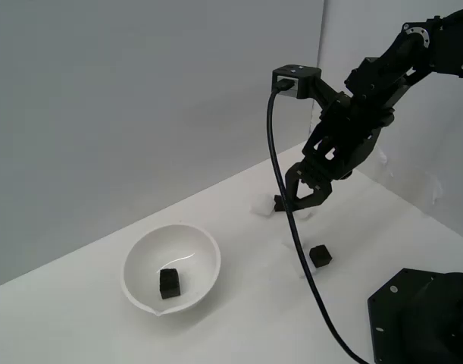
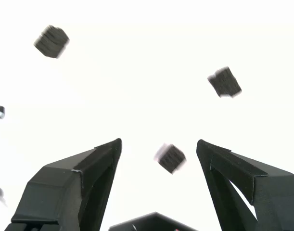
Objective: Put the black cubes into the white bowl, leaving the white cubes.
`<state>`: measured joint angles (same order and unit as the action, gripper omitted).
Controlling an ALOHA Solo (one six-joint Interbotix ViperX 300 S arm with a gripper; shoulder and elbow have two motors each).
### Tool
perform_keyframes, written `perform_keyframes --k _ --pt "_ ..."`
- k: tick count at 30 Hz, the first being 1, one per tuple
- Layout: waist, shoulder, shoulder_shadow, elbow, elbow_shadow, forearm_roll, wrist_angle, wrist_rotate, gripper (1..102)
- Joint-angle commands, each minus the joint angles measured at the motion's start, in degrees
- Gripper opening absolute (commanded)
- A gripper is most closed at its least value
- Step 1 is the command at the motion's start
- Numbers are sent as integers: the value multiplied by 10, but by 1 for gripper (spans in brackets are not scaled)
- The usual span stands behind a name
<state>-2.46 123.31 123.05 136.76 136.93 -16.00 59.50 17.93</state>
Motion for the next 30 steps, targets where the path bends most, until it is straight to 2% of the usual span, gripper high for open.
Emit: perform_keyframes --k 1,11,21,30 --pt "6 13 14 9 7 6 16 11 87" --pt "18 15 17 61 59 21 13 11 87" --pt "22 -5 -4 86 85 25 -43 13 87" --pt "22 -46 -44 94 91 25 -67 16 87"
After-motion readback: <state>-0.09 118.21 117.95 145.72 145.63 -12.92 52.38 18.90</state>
